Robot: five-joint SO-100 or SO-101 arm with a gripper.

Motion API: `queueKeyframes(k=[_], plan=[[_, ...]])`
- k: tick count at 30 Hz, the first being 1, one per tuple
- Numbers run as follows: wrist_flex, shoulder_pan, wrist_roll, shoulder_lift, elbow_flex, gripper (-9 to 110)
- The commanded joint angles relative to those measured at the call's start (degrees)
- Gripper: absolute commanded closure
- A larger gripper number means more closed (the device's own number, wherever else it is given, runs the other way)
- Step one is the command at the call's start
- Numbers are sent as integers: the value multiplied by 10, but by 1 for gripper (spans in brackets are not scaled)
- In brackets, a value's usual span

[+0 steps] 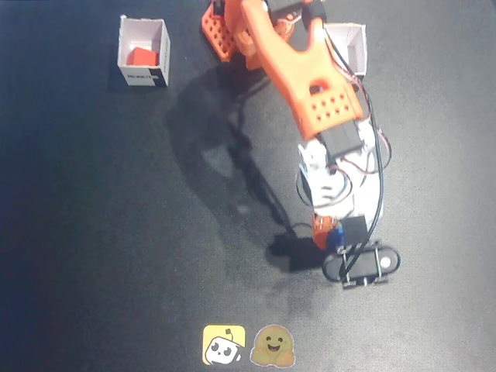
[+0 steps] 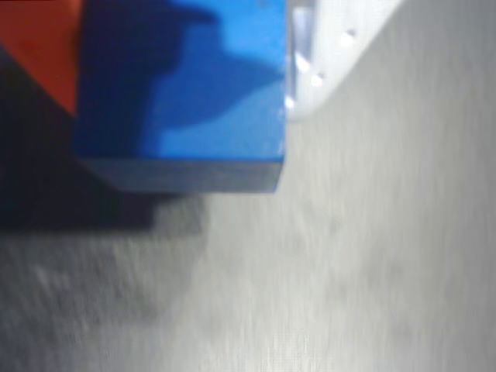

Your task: Put the red cube in the right box and the blue cube in the left box.

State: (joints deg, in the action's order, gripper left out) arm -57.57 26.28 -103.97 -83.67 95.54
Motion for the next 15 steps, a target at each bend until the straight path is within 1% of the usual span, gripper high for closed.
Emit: queueKeyframes(k=[1,6,15], plan=[[-42,11,22,-65,-1,88],[-101,34,32,-118,15,88],[-143,83,40,-205,74,88]])
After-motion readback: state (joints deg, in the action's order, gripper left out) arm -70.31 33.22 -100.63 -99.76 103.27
